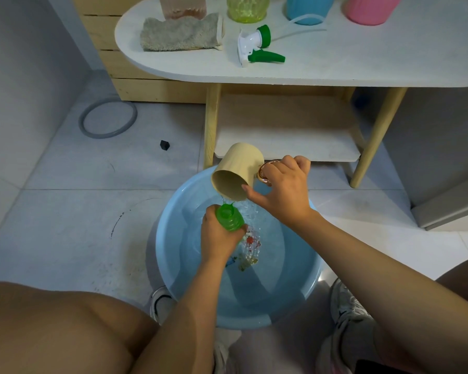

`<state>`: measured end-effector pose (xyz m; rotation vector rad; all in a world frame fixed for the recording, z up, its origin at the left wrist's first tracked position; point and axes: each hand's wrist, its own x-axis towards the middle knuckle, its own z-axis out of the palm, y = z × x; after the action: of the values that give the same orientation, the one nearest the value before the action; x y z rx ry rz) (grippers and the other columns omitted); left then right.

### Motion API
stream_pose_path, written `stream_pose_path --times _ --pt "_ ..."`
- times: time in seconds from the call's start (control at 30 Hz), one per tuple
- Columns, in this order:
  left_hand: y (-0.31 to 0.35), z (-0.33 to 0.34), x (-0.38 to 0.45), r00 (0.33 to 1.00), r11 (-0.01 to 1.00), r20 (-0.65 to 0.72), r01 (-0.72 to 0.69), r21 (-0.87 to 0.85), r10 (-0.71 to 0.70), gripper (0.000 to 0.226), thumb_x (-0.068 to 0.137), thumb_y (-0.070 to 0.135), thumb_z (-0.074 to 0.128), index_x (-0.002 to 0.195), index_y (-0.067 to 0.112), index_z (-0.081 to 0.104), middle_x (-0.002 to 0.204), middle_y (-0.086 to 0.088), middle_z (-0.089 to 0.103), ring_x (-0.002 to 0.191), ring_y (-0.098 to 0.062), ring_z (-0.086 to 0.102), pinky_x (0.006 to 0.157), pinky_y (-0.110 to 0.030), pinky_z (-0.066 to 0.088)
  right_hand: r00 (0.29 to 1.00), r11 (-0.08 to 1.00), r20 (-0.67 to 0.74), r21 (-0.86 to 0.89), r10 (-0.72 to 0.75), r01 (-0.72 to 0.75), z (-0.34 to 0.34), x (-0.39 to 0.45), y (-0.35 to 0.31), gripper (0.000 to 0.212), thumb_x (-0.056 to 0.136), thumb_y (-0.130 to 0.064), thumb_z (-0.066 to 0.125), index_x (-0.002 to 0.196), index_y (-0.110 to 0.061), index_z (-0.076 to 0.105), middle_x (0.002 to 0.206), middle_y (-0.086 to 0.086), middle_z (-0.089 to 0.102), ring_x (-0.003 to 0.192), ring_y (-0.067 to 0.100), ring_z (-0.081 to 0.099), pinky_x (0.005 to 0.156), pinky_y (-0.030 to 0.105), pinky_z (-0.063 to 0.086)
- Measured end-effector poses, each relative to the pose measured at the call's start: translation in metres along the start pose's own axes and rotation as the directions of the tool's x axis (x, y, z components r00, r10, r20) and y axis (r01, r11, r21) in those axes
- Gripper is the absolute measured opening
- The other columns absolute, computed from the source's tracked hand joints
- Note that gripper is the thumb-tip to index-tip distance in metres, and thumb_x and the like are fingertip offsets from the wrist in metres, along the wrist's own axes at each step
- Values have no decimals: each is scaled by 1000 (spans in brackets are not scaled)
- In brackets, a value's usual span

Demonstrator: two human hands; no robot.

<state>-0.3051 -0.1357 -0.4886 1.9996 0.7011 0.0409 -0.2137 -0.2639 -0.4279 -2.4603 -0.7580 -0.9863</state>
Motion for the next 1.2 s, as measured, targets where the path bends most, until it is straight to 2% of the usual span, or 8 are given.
stream_pose_path --times 0.13,0.23,0.4,0.6,0.8,0.97,1.2 --pt "0 0 1 1000 1000 1 13 -2 -13 66 61 28 86 114 18 47 110 -1 58 92 -16 56 68 -20 39 999 1000 -20 1 -29 29 1 0 1 45 73 -54 61 60 -12 53 59 -2 57 64 21 48 77 33 27" --pt "0 0 1 1000 1000 -5 9 4 -9 65 61 28 86 112 18 48 109 -1 59 91 -17 57 69 -23 40 999 999 -27 -2 -45 45 1 0 2 45 73 -55 61 61 -12 54 61 -3 58 65 21 49 78 34 27" --pt "0 0 1 1000 1000 -13 5 -4 -5 61 62 26 85 110 18 48 107 -1 58 89 -17 57 69 -22 39 997 998 -45 10 -68 69 4 0 3 44 73 -53 64 62 -12 53 62 -2 57 72 16 39 79 34 28" --pt "1 1 1 1000 1000 0 1 -5 -1 66 62 28 86 114 18 47 110 -2 58 94 -18 58 71 -23 42 993 994 -51 24 -110 111 3 -1 2 44 72 -52 65 63 -11 54 63 -2 58 74 15 39 80 34 28" --pt "3 0 0 1000 1000 -11 10 -5 -10 62 62 27 85 110 19 47 106 -1 59 89 -16 56 70 -24 40 983 985 -70 5 -171 172 3 -2 2 44 74 -51 65 64 -10 53 63 0 56 71 20 43 79 34 29" --pt "6 -1 0 1000 1000 -15 7 -18 -7 63 64 25 85 113 16 48 108 0 59 88 -13 53 71 -21 39 979 981 -83 20 -189 191 5 -3 1 43 73 -50 69 67 -11 53 63 0 56 74 19 39 81 35 30" --pt "5 -1 -1 999 999 -23 24 -21 -25 67 65 28 85 118 16 47 113 -2 59 93 -15 54 75 -23 41 973 975 -81 32 -218 221 5 -5 1 46 73 -52 67 80 -18 37 65 -1 56 75 18 40 83 34 30"
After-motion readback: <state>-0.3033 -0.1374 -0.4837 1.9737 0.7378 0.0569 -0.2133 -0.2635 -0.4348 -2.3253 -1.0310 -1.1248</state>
